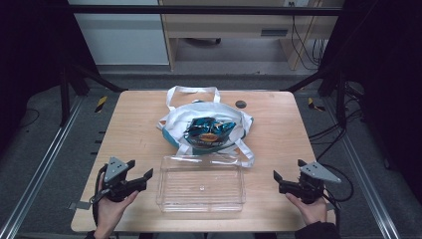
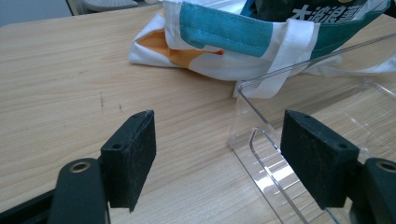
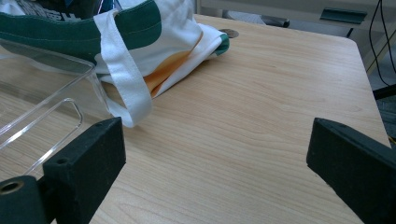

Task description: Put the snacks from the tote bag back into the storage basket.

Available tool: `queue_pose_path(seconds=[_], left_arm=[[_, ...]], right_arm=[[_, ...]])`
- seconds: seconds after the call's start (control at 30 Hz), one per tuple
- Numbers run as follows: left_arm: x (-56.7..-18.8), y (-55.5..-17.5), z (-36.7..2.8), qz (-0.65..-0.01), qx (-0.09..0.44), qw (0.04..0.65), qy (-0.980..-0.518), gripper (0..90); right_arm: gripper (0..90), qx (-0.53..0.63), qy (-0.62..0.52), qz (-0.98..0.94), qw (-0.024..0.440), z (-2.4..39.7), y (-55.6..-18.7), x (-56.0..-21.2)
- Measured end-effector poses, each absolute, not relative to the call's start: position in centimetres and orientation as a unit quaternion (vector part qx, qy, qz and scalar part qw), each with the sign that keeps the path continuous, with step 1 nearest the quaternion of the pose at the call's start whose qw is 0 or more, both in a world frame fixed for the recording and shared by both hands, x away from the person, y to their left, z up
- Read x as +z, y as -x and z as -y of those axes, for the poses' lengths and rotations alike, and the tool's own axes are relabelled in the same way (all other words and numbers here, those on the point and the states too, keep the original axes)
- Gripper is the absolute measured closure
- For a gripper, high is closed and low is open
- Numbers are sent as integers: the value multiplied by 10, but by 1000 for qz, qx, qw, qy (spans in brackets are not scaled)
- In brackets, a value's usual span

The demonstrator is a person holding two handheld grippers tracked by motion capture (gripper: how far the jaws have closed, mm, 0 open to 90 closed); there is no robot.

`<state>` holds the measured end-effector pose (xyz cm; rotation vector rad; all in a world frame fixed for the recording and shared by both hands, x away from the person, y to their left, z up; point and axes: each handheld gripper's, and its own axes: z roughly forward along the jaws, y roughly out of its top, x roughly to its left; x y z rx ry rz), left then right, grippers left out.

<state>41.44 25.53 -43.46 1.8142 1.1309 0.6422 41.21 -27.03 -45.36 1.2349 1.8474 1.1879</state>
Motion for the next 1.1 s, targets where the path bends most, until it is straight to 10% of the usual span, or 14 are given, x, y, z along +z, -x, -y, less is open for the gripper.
queue_pose_path(seconds=[1.1], left_arm=[[-423, -417, -233, -441, 255, 456, -730, 275]], right_arm=[[44, 443, -468, -702, 305, 271, -414, -454]])
